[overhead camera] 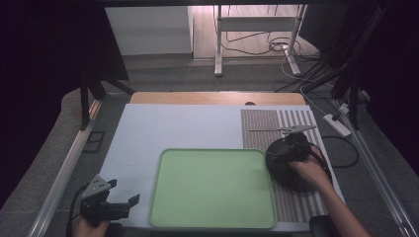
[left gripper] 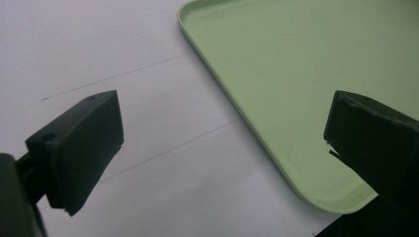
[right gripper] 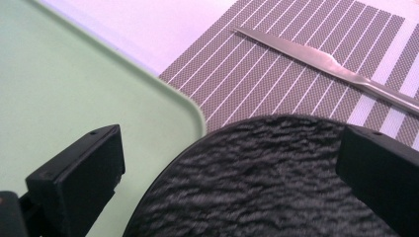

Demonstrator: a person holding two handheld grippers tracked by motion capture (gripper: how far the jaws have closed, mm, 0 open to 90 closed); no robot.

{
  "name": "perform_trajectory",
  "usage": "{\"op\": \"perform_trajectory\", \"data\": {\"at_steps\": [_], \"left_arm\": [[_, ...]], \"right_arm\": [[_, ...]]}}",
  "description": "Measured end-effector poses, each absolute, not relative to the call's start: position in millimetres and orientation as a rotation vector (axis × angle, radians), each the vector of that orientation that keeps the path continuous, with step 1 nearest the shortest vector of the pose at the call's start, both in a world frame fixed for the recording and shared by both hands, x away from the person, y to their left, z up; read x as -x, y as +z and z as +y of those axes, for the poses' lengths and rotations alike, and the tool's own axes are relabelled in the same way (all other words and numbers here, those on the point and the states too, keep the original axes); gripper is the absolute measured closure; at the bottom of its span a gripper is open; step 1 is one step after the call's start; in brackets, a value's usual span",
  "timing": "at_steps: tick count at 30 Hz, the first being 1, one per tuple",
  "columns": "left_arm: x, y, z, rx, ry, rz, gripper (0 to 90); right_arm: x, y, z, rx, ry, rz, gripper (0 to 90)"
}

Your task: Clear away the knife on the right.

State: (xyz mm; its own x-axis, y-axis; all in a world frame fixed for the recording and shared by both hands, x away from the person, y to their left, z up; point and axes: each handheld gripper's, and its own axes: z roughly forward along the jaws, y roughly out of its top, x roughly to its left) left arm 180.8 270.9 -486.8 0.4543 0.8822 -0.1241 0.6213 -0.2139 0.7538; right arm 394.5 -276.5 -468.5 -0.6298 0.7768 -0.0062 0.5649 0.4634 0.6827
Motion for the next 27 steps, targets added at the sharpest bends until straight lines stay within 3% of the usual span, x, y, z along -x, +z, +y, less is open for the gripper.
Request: {"op": "perform_trajectory", "data": {"at_steps": [21, 24, 25, 26, 27], "left_arm": [[-181, -487, 271, -1.934, 0.428, 1.260, 2.9], [-181, -487, 271, -1.934, 0.427, 1.259, 2.9], [-181, -487, 271, -1.934, 0.427, 1.259, 2.9], [-181, -487, 271, -1.934, 0.427, 1.258, 2.9], [-181, -487, 271, -1.935, 0.427, 1.257, 3.0]], "right_arm": [[-454, -476, -256, -1.189, 0.857, 2.434, 0.4], [-459, -477, -256, -1.191, 0.851, 2.431, 6.2], [-463, -477, -257, -1.169, 0.847, 2.450, 14.9], [-463, -477, -257, -1.169, 0.847, 2.450, 14.9], [-466, -478, -257, -1.174, 0.831, 2.458, 24.8]]}}
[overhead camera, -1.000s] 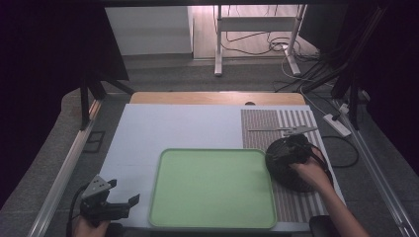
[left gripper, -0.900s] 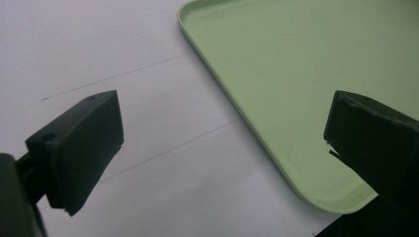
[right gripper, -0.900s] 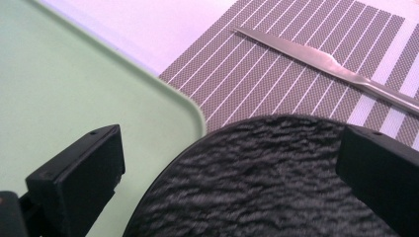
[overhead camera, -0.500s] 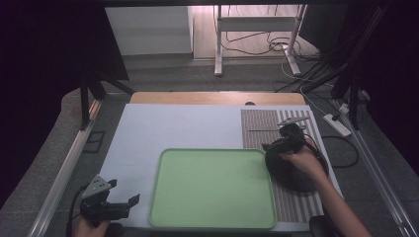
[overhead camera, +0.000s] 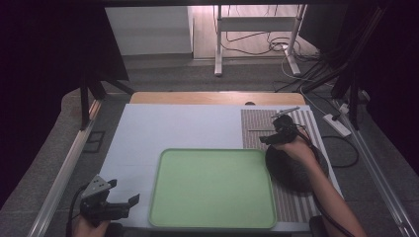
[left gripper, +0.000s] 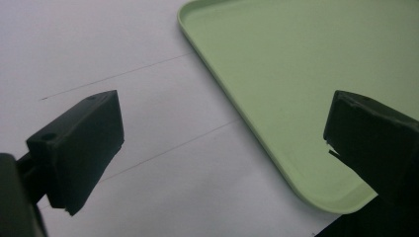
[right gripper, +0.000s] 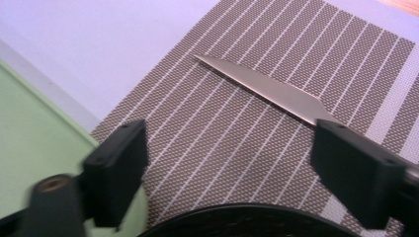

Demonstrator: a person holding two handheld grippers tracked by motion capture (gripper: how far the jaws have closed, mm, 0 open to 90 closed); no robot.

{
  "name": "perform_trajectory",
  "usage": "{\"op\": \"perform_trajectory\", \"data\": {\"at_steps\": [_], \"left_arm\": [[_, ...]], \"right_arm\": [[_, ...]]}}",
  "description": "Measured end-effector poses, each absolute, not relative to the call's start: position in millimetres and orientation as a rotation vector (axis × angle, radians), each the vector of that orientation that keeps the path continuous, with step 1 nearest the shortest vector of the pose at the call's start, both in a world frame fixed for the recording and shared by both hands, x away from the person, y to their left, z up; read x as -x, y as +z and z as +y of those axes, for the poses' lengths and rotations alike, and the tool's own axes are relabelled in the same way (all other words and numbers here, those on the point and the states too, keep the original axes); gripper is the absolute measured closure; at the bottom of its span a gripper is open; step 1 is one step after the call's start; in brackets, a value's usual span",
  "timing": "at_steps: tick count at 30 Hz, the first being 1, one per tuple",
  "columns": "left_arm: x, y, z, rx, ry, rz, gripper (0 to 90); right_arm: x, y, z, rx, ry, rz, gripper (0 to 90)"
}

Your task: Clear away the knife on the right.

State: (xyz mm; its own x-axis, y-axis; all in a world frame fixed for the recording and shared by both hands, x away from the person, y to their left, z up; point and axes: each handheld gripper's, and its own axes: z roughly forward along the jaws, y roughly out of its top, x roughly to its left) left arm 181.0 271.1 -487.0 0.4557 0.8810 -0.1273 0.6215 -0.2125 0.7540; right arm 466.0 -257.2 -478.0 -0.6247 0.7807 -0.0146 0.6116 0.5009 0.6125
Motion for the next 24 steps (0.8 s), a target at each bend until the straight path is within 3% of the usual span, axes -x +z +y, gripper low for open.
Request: {"op": "perform_trajectory", "data": {"at_steps": [3, 4, 5, 6, 8, 9, 10, 12, 24], "left_arm": [[-181, -487, 271, -1.936, 0.427, 1.257, 3.0], [-181, -487, 271, -1.935, 0.426, 1.259, 3.0], [-181, -487, 271, -1.936, 0.426, 1.259, 3.0], [-181, -487, 271, -1.936, 0.426, 1.260, 3.1], [-181, -487, 271, -1.938, 0.424, 1.261, 3.1], [-181, -487, 271, -1.938, 0.424, 1.261, 3.1], [-181, -487, 271, -1.937, 0.424, 1.262, 3.1], [-181, -487, 271, -1.937, 0.424, 1.262, 3.2], [-182, -487, 271, -1.938, 0.422, 1.263, 3.4]], "right_arm": [[-472, -478, -259, -1.173, 0.839, 2.500, 44.3], [-472, -478, -259, -1.173, 0.839, 2.500, 44.3], [-474, -479, -260, -1.170, 0.834, 2.518, 50.4], [-479, -480, -261, -1.172, 0.829, 2.533, 61.4], [-485, -481, -262, -1.181, 0.840, 2.560, 74.2], [-485, -481, -262, -1.181, 0.840, 2.560, 74.2], [-490, -483, -261, -1.160, 0.833, 2.581, 85.1], [-494, -485, -259, -1.131, 0.804, 2.596, 89.6], [-521, -502, -258, -1.102, 0.733, 2.597, 89.8]]}}
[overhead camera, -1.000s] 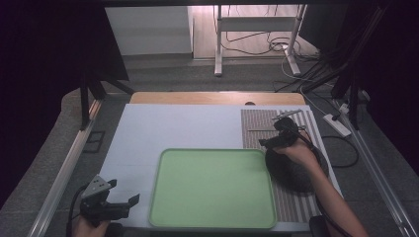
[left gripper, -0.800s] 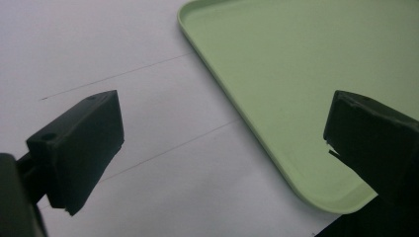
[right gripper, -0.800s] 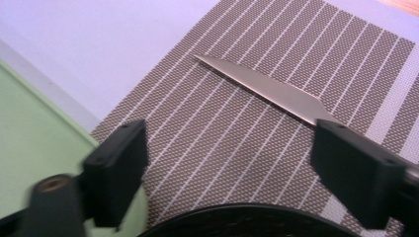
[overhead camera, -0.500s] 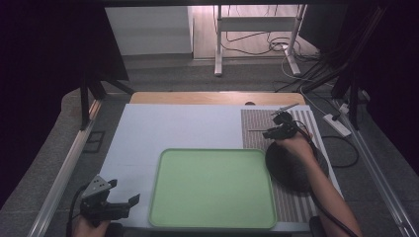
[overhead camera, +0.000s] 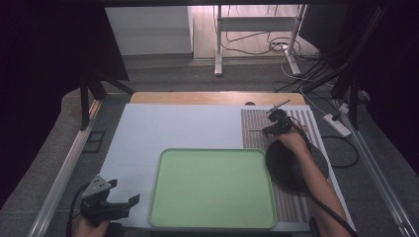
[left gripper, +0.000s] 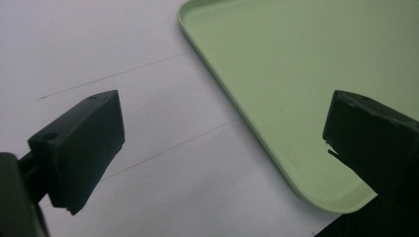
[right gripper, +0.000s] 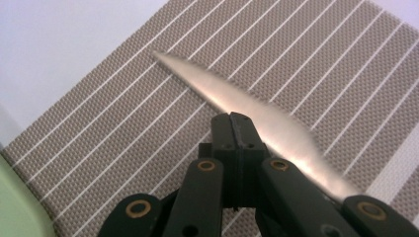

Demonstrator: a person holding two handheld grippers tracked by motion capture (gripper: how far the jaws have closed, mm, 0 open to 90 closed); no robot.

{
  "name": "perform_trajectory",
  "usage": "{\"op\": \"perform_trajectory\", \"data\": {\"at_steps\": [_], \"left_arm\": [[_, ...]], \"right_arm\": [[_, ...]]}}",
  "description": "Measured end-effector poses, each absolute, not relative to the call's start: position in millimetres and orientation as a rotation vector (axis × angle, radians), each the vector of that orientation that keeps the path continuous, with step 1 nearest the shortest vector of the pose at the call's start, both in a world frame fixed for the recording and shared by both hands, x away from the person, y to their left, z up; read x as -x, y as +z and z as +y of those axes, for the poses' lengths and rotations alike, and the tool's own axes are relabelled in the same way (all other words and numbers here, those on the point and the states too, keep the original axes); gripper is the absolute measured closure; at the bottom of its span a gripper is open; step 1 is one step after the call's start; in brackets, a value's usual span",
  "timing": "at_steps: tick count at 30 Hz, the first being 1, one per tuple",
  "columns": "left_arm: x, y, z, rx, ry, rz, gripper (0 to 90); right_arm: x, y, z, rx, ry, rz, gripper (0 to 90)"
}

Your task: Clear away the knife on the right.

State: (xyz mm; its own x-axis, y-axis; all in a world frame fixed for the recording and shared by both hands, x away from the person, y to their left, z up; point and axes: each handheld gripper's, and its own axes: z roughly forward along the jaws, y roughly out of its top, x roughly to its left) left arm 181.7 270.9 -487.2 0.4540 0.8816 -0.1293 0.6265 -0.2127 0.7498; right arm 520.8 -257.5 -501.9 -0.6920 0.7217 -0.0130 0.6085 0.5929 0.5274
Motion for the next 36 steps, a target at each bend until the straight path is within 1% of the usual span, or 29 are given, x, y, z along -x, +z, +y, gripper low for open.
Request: {"op": "perform_trajectory", "data": {"at_steps": [14, 22, 28, 29, 30, 31, 33, 34, 35, 36], "left_arm": [[-182, -487, 271, -1.936, 0.420, 1.268, 3.7], [-182, -487, 271, -1.937, 0.420, 1.270, 3.9], [-182, -487, 271, -1.936, 0.419, 1.271, 3.9], [-182, -487, 271, -1.936, 0.420, 1.271, 3.9], [-182, -487, 271, -1.936, 0.421, 1.271, 4.0], [-182, -487, 271, -1.939, 0.421, 1.271, 4.0], [-182, -487, 271, -1.940, 0.423, 1.270, 4.0], [-182, -487, 271, -1.940, 0.423, 1.271, 4.0], [-182, -487, 271, -1.942, 0.422, 1.270, 4.0], [-182, -487, 271, -1.942, 0.422, 1.270, 4.0]], "right_arm": [[-555, -503, -267, -1.193, 0.763, 2.528, 89.9], [-573, -502, -273, -1.256, 0.722, 2.467, 89.9], [-575, -500, -274, -1.293, 0.708, 2.454, 89.7], [-574, -498, -273, -1.285, 0.701, 2.452, 88.3], [-571, -490, -272, -1.301, 0.729, 2.439, 77.4], [-571, -490, -272, -1.301, 0.729, 2.439, 77.4], [-569, -482, -272, -1.332, 0.735, 2.445, 68.0], [-565, -475, -273, -1.320, 0.702, 2.449, 59.6], [-563, -473, -273, -1.315, 0.684, 2.464, 56.4], [-561, -472, -274, -1.307, 0.664, 2.469, 50.5]]}}
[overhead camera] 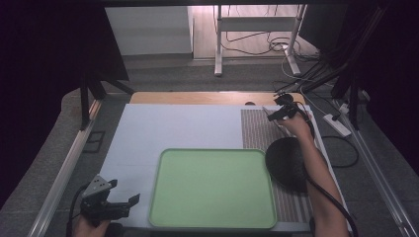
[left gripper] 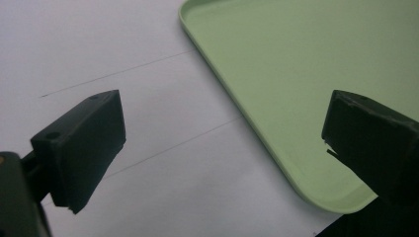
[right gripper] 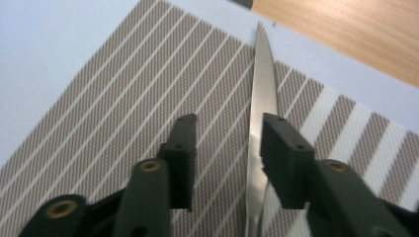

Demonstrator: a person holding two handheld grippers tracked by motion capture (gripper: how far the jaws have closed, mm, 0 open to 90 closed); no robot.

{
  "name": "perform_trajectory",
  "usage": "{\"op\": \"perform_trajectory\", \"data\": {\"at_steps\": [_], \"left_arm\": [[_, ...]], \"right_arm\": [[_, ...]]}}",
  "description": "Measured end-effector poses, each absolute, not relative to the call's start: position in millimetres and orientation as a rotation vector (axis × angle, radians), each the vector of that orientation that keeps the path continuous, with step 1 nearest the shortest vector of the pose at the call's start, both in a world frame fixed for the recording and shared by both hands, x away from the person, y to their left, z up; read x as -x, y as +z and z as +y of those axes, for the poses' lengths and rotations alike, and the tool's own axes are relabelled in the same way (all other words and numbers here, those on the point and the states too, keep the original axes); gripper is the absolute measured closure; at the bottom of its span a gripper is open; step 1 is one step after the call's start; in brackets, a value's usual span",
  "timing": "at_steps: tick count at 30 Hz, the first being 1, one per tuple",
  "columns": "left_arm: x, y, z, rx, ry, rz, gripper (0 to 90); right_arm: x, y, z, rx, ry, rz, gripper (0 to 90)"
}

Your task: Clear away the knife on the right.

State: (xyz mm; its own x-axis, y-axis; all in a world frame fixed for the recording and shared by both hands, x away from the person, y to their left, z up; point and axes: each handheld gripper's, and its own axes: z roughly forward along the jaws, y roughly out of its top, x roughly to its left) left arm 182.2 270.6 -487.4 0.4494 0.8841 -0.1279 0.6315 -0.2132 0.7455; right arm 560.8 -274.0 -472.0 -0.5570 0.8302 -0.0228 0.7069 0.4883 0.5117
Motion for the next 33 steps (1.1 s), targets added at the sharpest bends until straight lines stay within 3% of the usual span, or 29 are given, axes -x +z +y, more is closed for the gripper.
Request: {"op": "perform_trajectory", "data": {"at_steps": [1, 2, 4, 7, 12, 19, 20, 22, 24, 26, 27, 28, 32, 33], "left_arm": [[-182, -487, 271, -1.943, 0.423, 1.270, 4.0], [-182, -487, 270, -1.944, 0.424, 1.271, 4.1], [-182, -487, 270, -1.945, 0.423, 1.271, 4.1], [-183, -487, 270, -1.947, 0.424, 1.271, 4.1], [-183, -487, 270, -1.948, 0.425, 1.270, 4.1], [-182, -487, 269, -1.950, 0.428, 1.267, 4.2], [-182, -487, 269, -1.950, 0.428, 1.266, 4.2], [-182, -487, 269, -1.951, 0.429, 1.265, 4.2], [-182, -487, 269, -1.953, 0.432, 1.265, 4.2], [-182, -487, 269, -1.958, 0.434, 1.262, 4.3], [-182, -487, 268, -1.960, 0.435, 1.262, 4.3], [-182, -487, 268, -1.961, 0.435, 1.262, 4.3], [-182, -487, 268, -1.961, 0.437, 1.262, 4.2], [-182, -487, 268, -1.961, 0.437, 1.262, 4.3]], "right_arm": [[-561, -472, -274, -1.307, 0.664, 2.469, 50.5], [-558, -472, -276, -1.299, 0.605, 2.473, 39.3], [-556, -471, -277, -1.287, 0.579, 2.476, 35.6], [-552, -472, -282, -1.313, 0.548, 2.489, 18.8], [-548, -476, -288, -1.365, 0.493, 2.501, 9.0], [-547, -486, -296, -1.398, 0.417, 2.496, 9.8], [-547, -488, -297, -1.394, 0.402, 2.511, 16.8], [-547, -489, -298, -1.387, 0.392, 2.518, 19.6], [-547, -492, -298, -1.378, 0.364, 2.561, 31.3], [-547, -491, -298, -1.384, 0.379, 2.572, 35.4], [-546, -489, -298, -1.363, 0.373, 2.592, 46.2], [-546, -489, -298, -1.363, 0.373, 2.592, 46.2], [-545, -485, -297, -1.361, 0.306, 2.634, 74.8], [-545, -485, -297, -1.353, 0.307, 2.643, 76.9]]}}
